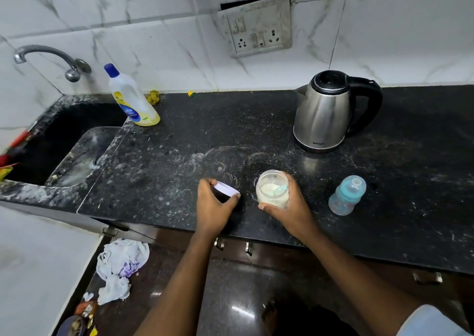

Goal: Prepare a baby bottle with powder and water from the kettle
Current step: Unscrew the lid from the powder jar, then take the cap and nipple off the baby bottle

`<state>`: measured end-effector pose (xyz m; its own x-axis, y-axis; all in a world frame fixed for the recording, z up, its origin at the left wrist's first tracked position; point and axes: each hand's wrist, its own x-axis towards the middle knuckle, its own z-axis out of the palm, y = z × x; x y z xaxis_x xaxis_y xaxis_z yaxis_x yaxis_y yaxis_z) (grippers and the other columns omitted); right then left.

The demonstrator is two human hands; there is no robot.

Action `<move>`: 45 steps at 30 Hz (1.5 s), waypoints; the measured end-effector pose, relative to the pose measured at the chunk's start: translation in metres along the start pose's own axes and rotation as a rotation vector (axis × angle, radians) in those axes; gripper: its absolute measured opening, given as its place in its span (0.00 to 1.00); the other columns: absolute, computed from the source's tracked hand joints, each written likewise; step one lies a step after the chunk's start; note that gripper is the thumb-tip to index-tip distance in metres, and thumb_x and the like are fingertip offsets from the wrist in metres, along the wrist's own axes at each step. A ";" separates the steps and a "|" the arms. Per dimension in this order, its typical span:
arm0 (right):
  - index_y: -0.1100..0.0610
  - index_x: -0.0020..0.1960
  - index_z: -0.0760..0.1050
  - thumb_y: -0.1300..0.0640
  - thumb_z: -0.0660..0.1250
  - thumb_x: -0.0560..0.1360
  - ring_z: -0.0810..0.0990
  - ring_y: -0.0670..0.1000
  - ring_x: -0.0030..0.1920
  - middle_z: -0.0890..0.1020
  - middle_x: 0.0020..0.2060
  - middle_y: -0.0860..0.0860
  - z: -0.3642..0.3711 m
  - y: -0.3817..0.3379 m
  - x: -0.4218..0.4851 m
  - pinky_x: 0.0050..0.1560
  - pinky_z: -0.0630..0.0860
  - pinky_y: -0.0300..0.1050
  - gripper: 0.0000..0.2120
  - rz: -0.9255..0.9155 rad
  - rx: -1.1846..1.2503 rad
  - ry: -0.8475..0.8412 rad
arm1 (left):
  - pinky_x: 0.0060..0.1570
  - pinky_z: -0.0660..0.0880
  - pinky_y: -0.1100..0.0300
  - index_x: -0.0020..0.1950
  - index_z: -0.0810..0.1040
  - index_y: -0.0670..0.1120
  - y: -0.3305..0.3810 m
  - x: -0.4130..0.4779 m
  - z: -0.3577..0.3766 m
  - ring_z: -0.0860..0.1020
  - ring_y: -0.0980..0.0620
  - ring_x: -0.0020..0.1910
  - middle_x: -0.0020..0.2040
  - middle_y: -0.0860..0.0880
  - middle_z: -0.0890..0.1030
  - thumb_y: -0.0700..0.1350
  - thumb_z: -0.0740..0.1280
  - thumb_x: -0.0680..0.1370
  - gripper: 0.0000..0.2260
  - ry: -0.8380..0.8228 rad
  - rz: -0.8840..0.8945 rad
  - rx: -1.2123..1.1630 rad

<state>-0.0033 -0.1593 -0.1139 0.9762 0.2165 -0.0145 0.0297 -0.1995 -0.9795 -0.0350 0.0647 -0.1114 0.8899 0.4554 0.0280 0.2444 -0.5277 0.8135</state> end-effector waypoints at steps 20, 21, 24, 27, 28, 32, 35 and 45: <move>0.41 0.79 0.65 0.55 0.67 0.83 0.80 0.52 0.68 0.78 0.71 0.46 -0.036 -0.049 -0.030 0.68 0.77 0.46 0.28 -0.305 0.137 0.281 | 0.73 0.60 0.40 0.73 0.70 0.51 0.052 -0.087 0.021 0.61 0.48 0.82 0.80 0.46 0.65 0.60 0.68 0.78 0.26 0.104 0.569 0.172; 0.42 0.77 0.69 0.56 0.66 0.83 0.83 0.52 0.62 0.81 0.65 0.46 -0.051 -0.058 -0.032 0.63 0.78 0.45 0.25 -0.391 0.093 0.380 | 0.74 0.60 0.44 0.74 0.68 0.51 0.062 -0.095 0.031 0.61 0.49 0.82 0.80 0.46 0.65 0.60 0.68 0.79 0.27 0.059 0.687 0.132; 0.47 0.69 0.76 0.60 0.65 0.83 0.81 0.48 0.51 0.80 0.53 0.46 -0.104 -0.080 -0.030 0.54 0.76 0.40 0.17 -0.548 -0.161 0.575 | 0.78 0.60 0.52 0.78 0.65 0.52 0.097 -0.107 0.073 0.62 0.48 0.83 0.84 0.50 0.62 0.62 0.71 0.79 0.32 -0.125 0.823 -0.014; 0.56 0.59 0.81 0.63 0.65 0.82 0.80 0.42 0.48 0.81 0.49 0.47 -0.143 -0.096 -0.029 0.50 0.76 0.36 0.09 -0.452 -0.315 0.560 | 0.82 0.56 0.56 0.84 0.55 0.57 0.122 -0.109 0.112 0.56 0.54 0.85 0.86 0.57 0.54 0.68 0.77 0.73 0.48 -0.320 0.597 -0.140; 0.57 0.57 0.81 0.63 0.65 0.82 0.80 0.40 0.47 0.82 0.48 0.47 -0.151 -0.100 -0.029 0.49 0.76 0.37 0.07 -0.390 -0.373 0.513 | 0.83 0.55 0.55 0.85 0.51 0.60 0.128 -0.108 0.123 0.54 0.56 0.85 0.86 0.60 0.52 0.68 0.78 0.70 0.52 -0.361 0.502 -0.176; 0.58 0.61 0.80 0.57 0.66 0.83 0.80 0.53 0.52 0.81 0.52 0.54 -0.167 -0.099 -0.021 0.54 0.77 0.51 0.10 -0.170 -0.758 0.252 | 0.82 0.62 0.46 0.85 0.54 0.50 0.137 -0.095 0.163 0.59 0.55 0.83 0.83 0.54 0.59 0.63 0.84 0.64 0.59 -0.416 0.242 -0.217; 0.58 0.61 0.79 0.53 0.65 0.83 0.81 0.59 0.55 0.80 0.55 0.58 -0.163 -0.097 -0.015 0.56 0.77 0.54 0.12 -0.110 -0.880 0.145 | 0.75 0.71 0.45 0.79 0.65 0.44 0.142 -0.087 0.181 0.71 0.49 0.76 0.77 0.47 0.72 0.59 0.84 0.63 0.51 -0.447 0.241 -0.218; 0.61 0.59 0.80 0.42 0.59 0.85 0.84 0.62 0.57 0.84 0.55 0.61 -0.151 -0.083 0.002 0.51 0.77 0.53 0.23 0.207 -1.215 -0.081 | 0.42 0.73 0.73 0.54 0.78 0.55 0.145 -0.099 0.199 0.83 0.65 0.44 0.45 0.56 0.85 0.63 0.68 0.73 0.16 -0.350 0.188 -0.326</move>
<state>0.0288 -0.2870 -0.0020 0.9715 0.1254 -0.2014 0.0992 -0.9858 -0.1351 -0.0115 -0.1995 -0.1117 0.9962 0.0777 0.0406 -0.0154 -0.3012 0.9534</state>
